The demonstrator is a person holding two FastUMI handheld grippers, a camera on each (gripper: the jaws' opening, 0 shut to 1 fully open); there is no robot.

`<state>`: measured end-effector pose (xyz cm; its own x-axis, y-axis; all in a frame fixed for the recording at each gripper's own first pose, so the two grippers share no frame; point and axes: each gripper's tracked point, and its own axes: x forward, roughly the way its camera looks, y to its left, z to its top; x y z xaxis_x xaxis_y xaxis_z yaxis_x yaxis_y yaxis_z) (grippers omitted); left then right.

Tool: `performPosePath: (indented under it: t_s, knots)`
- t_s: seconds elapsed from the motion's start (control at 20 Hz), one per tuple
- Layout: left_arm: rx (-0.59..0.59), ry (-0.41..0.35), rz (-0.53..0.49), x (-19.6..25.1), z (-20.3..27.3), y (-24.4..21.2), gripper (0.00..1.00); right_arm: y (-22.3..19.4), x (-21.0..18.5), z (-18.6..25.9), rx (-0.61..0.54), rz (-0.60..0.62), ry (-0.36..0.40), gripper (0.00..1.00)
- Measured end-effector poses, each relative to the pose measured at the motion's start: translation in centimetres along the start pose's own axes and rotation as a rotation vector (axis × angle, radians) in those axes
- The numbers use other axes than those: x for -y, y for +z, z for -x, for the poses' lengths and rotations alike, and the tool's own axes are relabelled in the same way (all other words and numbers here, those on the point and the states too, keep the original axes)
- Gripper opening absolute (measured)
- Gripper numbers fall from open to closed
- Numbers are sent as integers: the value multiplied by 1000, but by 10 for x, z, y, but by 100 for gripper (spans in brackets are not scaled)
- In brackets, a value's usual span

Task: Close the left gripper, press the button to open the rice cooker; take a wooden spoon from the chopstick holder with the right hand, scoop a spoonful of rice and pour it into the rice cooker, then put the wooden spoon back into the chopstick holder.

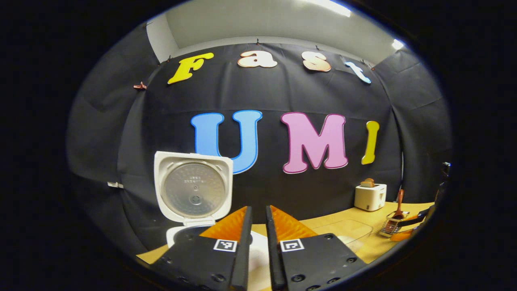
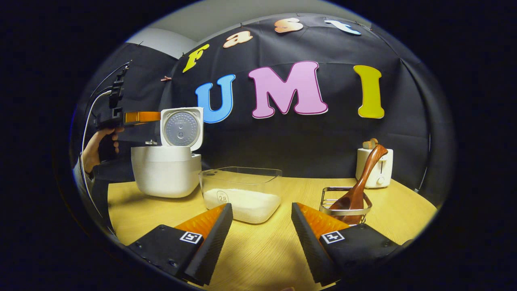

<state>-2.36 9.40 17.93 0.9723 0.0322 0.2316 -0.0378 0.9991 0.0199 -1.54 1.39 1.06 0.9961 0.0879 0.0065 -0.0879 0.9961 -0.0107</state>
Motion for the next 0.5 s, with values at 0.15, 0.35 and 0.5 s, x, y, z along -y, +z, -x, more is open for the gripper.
performPosePath:
  t_s: [0.15,0.35,0.5]
  knots:
    - [40,-33,15,27,5,-2,62,43,30,14,78,62,-85,91]
    - [62,-37,69,49,9,-5,98,61,93,22,51,34,-212,94]
    - [71,-57,150,56,12,-7,98,60,135,16,40,-127,-262,94]
